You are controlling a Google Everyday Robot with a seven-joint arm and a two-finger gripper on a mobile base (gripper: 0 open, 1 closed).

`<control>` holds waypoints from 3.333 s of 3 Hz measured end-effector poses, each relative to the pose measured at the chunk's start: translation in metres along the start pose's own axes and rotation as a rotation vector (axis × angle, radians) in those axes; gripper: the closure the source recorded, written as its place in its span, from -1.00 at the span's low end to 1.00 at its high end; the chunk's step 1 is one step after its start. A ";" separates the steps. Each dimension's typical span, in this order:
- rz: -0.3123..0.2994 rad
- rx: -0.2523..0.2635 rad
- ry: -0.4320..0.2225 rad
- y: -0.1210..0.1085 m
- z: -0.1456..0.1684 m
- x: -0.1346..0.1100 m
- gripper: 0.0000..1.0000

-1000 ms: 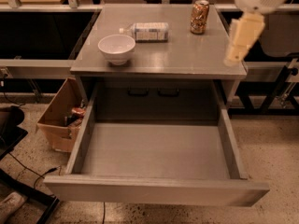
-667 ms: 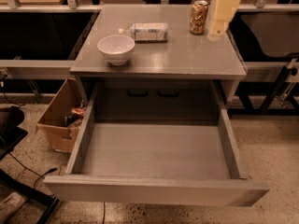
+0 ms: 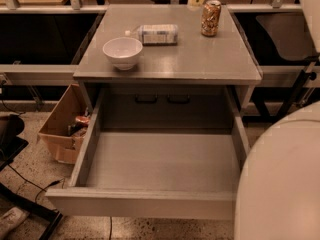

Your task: Place blue plastic bottle into top drawer

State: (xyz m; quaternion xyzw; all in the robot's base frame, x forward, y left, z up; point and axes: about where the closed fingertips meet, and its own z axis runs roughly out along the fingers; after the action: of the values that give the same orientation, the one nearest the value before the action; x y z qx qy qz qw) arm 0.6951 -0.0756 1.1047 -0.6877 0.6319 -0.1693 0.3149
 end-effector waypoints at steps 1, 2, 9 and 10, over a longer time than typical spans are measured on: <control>-0.017 0.002 0.004 -0.007 0.023 -0.004 -1.00; -0.051 0.018 0.025 -0.031 0.072 -0.008 -1.00; -0.213 -0.157 0.307 0.000 0.263 0.034 -1.00; -0.210 -0.159 0.384 -0.001 0.263 0.049 -1.00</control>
Offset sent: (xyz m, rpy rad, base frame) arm 0.1828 0.0323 -0.0310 -0.0754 -0.0702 0.0110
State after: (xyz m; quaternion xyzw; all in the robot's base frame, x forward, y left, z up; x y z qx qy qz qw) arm 0.8691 -0.0661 0.9009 -0.7275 0.6165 -0.2785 0.1146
